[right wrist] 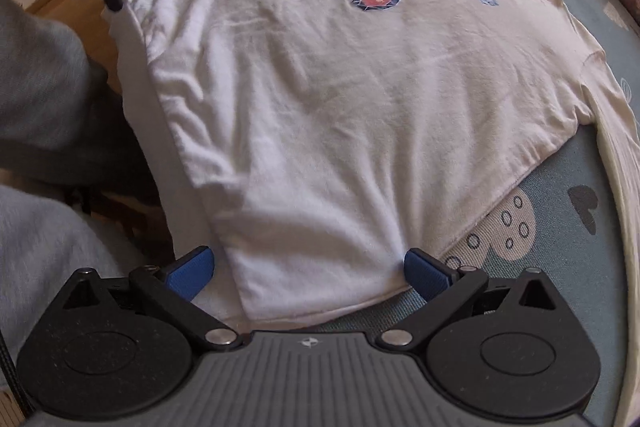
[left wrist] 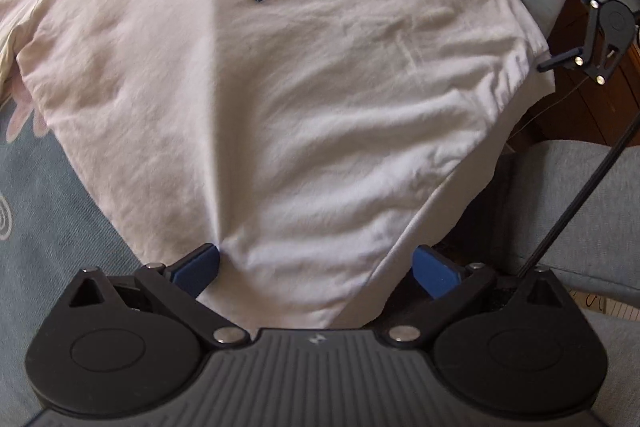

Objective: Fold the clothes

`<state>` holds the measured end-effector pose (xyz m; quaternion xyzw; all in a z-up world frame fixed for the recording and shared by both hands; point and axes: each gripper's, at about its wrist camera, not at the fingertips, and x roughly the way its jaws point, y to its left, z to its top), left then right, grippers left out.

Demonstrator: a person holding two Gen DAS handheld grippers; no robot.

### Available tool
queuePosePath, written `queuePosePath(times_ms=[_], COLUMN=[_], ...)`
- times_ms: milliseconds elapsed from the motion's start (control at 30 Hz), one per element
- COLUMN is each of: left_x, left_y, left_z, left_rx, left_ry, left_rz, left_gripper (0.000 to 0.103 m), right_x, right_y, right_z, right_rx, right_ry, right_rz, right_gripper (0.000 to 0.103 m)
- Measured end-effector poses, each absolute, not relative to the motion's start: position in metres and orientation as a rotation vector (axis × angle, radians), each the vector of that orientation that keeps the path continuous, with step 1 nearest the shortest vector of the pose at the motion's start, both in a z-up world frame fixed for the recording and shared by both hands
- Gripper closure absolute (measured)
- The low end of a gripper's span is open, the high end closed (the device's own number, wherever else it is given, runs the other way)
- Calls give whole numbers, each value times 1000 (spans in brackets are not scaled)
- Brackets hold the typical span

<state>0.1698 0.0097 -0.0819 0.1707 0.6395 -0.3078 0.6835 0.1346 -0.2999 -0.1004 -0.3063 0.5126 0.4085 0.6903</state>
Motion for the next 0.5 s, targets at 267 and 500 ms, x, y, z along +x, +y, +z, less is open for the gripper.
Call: queuePosePath(times_ms=[267, 500], left_x=[226, 302], left_y=[2, -33], left_z=[-54, -65], left_rx=[390, 367], left_ry=[1146, 954], left_rz=[-649, -643], left_gripper=[1, 1], right_x=[175, 241], right_y=[-269, -229], right_z=[-76, -96], right_rx=[-615, -607], right_ry=[976, 901], right_rz=[906, 854], right_gripper=[0, 0])
